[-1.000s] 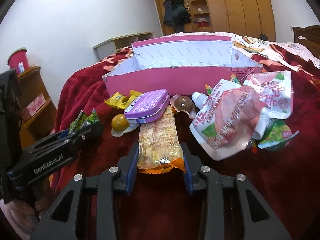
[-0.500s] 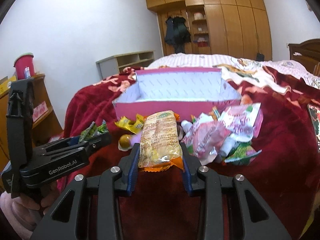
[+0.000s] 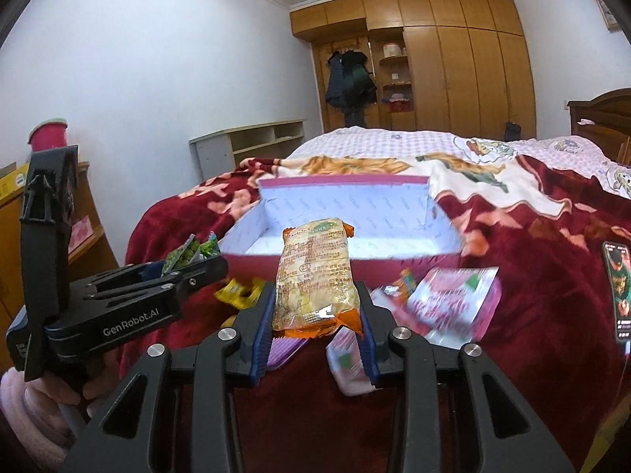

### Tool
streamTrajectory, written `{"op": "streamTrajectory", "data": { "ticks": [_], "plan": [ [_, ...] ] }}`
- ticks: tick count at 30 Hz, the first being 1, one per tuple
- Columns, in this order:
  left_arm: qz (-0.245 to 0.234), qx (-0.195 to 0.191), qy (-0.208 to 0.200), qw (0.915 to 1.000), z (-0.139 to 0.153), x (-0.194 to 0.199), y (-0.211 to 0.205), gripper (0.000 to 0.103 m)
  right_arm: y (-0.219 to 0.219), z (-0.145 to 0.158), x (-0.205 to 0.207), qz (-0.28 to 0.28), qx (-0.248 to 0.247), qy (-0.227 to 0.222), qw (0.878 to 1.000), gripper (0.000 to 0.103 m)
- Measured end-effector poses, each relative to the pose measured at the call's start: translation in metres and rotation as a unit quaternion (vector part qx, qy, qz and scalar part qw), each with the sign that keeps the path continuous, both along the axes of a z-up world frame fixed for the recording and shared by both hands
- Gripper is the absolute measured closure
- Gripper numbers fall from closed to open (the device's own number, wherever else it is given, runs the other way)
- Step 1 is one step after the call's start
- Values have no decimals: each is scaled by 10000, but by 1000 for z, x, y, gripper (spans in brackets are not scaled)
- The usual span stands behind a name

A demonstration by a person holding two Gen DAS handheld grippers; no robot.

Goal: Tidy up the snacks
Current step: 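Carry the pea bag and biscuit bar over the pink box with both tools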

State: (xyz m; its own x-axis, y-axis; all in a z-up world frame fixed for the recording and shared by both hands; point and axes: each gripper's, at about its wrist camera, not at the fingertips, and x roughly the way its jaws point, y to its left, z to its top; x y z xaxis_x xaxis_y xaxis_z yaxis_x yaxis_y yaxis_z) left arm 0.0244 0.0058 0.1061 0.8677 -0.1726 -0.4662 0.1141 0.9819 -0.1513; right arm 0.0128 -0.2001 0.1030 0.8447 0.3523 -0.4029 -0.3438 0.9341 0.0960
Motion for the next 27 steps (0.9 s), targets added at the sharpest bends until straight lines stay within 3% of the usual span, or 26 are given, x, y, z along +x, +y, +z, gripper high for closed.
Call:
{"op": "streamTrajectory", "data": {
  "ticks": [16, 23, 27],
  "plan": [
    [18, 169, 107, 9998, 5, 82, -9, 60, -26, 6, 97, -382, 39, 268, 9989, 65],
    [48, 355, 221, 9991, -4, 116, -9, 60, -34, -6, 142, -514, 89, 662, 9964, 65],
    [40, 248, 447, 9987, -14, 133, -5, 60, -36, -17, 155, -553, 115, 864, 9947, 65]
  ]
}}
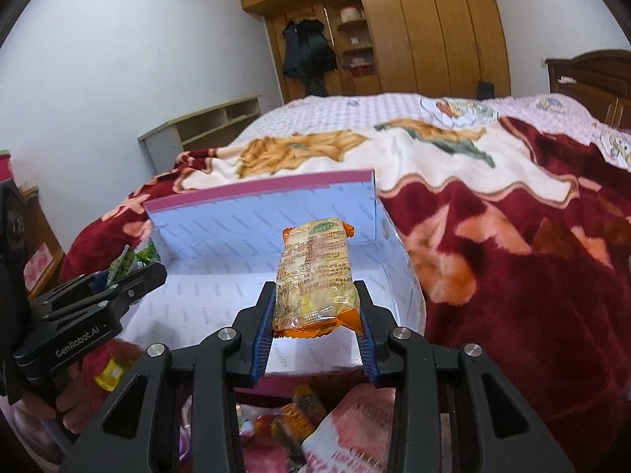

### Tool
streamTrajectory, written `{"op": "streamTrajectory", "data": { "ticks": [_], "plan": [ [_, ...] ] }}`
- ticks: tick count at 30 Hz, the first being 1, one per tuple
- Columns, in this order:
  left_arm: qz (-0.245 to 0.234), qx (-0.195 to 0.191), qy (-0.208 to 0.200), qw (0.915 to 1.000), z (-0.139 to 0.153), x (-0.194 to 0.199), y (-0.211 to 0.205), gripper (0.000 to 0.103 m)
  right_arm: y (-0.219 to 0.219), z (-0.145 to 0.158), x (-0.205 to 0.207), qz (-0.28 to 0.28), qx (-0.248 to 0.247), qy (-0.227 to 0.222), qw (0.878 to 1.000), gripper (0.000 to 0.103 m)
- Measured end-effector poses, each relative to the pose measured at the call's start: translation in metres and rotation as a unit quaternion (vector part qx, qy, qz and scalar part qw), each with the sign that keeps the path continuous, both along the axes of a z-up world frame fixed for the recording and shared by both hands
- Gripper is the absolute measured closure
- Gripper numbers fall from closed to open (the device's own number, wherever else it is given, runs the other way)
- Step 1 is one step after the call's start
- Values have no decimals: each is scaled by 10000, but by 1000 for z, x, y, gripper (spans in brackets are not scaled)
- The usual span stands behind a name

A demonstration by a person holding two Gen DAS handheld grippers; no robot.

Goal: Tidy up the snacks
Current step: 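Carry the pea bag and biscuit bar over the pink box with both tools, then open both tools to release the snacks inside the pink box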

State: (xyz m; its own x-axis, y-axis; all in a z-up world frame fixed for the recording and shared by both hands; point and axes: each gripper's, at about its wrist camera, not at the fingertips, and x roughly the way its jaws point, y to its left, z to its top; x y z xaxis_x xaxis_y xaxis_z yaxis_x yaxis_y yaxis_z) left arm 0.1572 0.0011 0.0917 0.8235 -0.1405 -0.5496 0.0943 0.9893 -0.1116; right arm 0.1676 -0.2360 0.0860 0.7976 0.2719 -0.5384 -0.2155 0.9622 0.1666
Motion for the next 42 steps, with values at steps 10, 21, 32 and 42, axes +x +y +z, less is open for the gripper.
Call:
{"op": "streamTrajectory", "data": {
  "ticks": [10, 21, 32, 42],
  "plan": [
    [-5, 128, 346, 9993, -21, 26, 0, 60, -2, -16, 7, -91, 100, 358, 9993, 65],
    [168, 400, 513, 9977, -30, 46, 5, 59, 2, -20, -2, -185, 239, 448, 9985, 65],
    [72, 502, 486, 9975, -28, 41, 0, 55, 1, -21, -3, -245, 335, 371, 9984, 64],
    [-35, 346, 317, 9989, -15, 19, -1, 48, -6, -11, -13, -81, 727, 55, 9973, 47]
  ]
}}
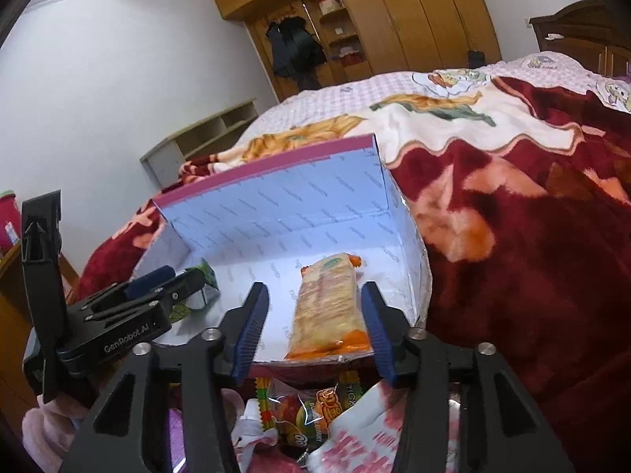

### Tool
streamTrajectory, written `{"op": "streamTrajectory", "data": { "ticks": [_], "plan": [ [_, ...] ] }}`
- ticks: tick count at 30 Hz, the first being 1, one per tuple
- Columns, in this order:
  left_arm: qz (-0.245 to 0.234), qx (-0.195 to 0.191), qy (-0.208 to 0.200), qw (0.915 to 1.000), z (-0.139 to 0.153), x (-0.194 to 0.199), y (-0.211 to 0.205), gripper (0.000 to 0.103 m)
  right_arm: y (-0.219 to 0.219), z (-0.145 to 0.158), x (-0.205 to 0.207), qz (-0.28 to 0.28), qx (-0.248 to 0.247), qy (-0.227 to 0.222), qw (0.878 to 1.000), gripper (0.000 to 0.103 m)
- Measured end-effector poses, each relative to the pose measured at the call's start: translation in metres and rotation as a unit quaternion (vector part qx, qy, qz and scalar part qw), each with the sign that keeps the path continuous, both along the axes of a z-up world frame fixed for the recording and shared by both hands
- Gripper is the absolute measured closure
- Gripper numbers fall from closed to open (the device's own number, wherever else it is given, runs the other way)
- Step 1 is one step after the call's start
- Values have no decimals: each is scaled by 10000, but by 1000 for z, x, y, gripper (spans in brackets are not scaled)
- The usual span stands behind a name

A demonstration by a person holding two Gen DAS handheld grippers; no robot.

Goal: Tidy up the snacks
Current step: 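Open both tools to release the snacks inside the pink box, then grasp a yellow candy packet with the left tool while the right tool grasps the pink peach jelly pouch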

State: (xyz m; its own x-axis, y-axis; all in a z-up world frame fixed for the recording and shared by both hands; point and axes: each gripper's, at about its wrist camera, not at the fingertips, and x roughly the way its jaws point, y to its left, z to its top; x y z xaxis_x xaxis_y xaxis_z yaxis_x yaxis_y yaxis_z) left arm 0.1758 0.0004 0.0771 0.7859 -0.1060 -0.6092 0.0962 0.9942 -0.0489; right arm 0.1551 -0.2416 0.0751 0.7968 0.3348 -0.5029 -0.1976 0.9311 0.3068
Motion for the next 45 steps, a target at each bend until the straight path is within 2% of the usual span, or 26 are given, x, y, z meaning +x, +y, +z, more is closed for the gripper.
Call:
{"op": "streamTrajectory", "data": {
  "ticks": [12, 17, 30, 38, 45],
  "plan": [
    [21, -169, -185, 9997, 24, -35, 1, 48, 3, 14, -23, 98, -33, -178, 9998, 46],
    [84, -205, -229, 9995, 28, -54, 2, 48, 2, 18, -37, 178, 99, -204, 9996, 46],
    [98, -282, -115, 9995, 19, -103, 7, 48, 4, 20, -77, 308, 103, -263, 9991, 46],
    [42, -233, -86, 9997, 13, -119, 10, 48, 5, 14, -97, 365, 5, -185, 9992, 46],
    [429, -74, -157, 9989, 6, -117, 19, 48, 7, 12, -108, 502, -29, -141, 9986, 46]
  ]
}}
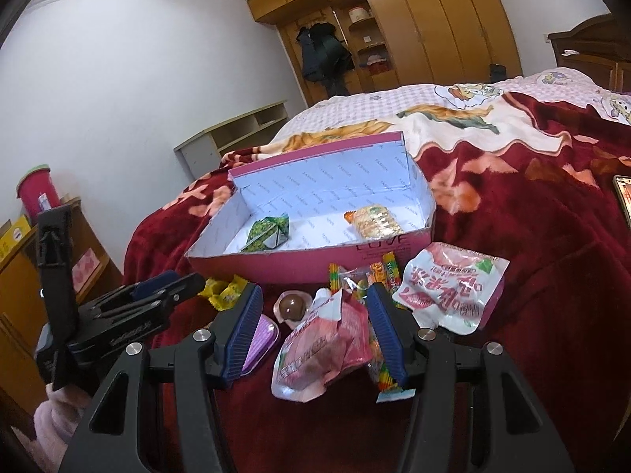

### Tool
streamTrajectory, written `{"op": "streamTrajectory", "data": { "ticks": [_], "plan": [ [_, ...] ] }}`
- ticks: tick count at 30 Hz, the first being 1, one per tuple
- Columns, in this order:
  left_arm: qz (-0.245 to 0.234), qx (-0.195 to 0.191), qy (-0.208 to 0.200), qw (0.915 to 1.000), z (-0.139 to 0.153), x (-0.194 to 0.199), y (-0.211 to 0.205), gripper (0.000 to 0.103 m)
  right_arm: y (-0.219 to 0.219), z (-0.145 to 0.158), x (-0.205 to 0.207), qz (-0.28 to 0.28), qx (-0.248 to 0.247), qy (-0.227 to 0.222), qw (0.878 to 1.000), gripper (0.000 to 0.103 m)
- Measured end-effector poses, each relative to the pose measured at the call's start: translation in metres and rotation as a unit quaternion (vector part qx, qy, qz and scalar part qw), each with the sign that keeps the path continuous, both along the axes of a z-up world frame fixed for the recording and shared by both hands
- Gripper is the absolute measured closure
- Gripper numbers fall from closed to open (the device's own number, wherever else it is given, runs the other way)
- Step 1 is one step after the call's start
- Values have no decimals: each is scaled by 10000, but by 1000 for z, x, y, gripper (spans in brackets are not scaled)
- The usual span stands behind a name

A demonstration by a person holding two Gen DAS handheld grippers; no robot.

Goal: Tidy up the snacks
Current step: 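Grasp a yellow candy packet with the left tool while the right tool grasps the pink peach jelly pouch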

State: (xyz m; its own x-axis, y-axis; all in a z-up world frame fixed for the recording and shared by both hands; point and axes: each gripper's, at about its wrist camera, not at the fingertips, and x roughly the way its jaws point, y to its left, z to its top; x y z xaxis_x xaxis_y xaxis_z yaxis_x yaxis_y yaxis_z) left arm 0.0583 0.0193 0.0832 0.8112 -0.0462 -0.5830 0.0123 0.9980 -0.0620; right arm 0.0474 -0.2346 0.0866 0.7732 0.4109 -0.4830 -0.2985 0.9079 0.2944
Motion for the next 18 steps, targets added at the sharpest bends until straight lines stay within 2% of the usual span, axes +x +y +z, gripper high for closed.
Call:
{"op": "streamTrajectory", "data": {
  "ticks": [3, 10, 18],
  "plan": [
    [64, -130, 19, 9999, -4, 3, 7, 49, 2, 0, -3, 71, -24, -8, 10000, 46],
    [153, -157, 155, 9996, -17, 11, 10, 60, 7, -6, -4, 184, -86, 115, 9997, 46],
    [238, -245, 362, 9988, -32, 24, 12, 60, 8, -12, -1, 193, -119, 217, 9995, 46]
  ]
}}
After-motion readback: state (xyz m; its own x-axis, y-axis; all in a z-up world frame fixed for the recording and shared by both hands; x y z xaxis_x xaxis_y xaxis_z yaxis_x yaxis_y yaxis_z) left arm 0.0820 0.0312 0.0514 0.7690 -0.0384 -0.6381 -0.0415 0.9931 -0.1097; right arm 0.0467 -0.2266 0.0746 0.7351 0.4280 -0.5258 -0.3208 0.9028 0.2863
